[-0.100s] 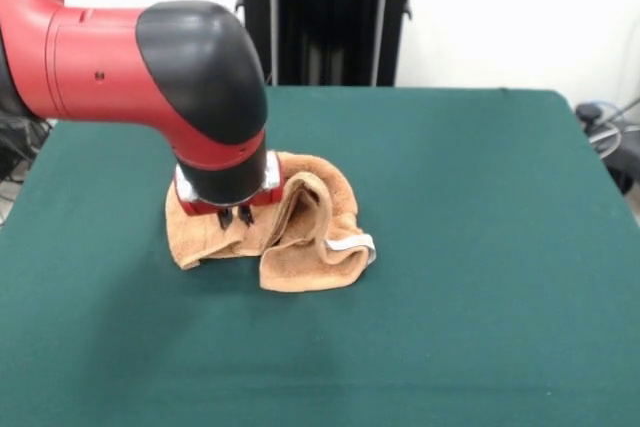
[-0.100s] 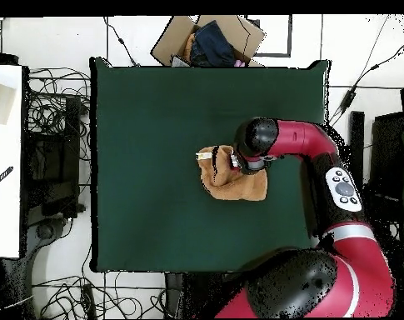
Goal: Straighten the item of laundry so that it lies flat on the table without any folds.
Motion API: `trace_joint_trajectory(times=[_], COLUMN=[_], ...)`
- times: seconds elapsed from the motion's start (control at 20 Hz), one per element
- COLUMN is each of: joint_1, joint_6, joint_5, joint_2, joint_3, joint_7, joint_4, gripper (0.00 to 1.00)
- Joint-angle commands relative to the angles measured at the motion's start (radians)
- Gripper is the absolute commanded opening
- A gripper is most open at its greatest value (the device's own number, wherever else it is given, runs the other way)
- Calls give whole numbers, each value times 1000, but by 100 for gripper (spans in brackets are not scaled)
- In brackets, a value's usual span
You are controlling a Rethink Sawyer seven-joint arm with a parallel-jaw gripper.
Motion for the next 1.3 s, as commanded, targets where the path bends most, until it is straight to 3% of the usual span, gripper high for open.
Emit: trace_joint_trajectory(times=[0.05, 0.25, 0.55, 0.95, 1.1, 1.3], joint_1=[75, 105, 190, 260, 268, 209], joint_6=[61, 79, 51, -15, -21, -51], joint_5=[75, 147, 185, 231, 240, 247], joint_2=[-178, -247, -326, -428, -434, -367], joint_3=[45, 33, -22, -79, -93, -76], joint_7=[9, 91, 188, 241, 239, 153], joint_4=[114, 179, 237, 344, 352, 326], gripper=[0, 0, 0, 0, 0, 0])
